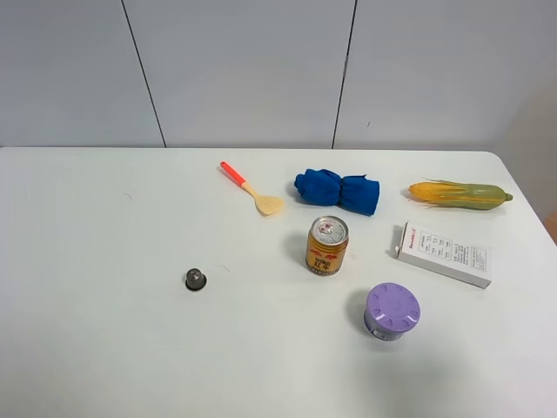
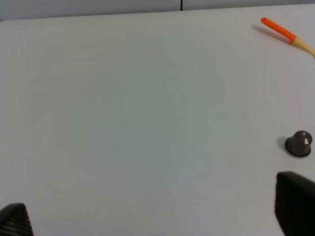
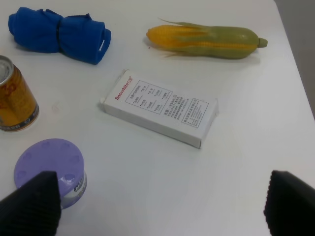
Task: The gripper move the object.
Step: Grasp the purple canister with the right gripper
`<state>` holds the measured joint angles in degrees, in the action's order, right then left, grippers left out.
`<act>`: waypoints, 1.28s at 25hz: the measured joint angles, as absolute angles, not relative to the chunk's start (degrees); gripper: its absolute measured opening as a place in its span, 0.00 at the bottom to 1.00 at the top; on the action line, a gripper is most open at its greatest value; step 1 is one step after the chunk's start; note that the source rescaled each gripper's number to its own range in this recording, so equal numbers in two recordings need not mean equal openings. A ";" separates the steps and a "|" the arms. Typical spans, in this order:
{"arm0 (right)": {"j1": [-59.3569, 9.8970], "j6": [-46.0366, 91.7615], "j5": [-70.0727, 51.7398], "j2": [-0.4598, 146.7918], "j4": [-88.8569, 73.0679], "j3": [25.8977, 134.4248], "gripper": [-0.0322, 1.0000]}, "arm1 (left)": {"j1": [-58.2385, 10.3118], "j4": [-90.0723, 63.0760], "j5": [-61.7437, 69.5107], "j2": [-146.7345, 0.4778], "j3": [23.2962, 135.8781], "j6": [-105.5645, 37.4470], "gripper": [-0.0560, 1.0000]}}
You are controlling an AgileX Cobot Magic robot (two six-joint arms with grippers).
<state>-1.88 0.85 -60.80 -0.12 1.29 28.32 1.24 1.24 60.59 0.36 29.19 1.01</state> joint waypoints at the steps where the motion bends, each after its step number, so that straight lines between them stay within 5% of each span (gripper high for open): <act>1: -1.88 0.85 -60.80 -0.12 1.29 28.32 0.38 | 1.24 1.24 60.59 0.36 29.19 1.01 1.00; 19: -1.88 0.85 -60.87 0.83 1.29 28.32 0.38 | 1.24 1.24 60.59 0.36 29.19 1.01 1.00; 32: -1.88 0.85 -66.93 31.98 -4.22 43.77 0.38 | 1.24 1.24 60.59 0.36 29.19 1.01 1.00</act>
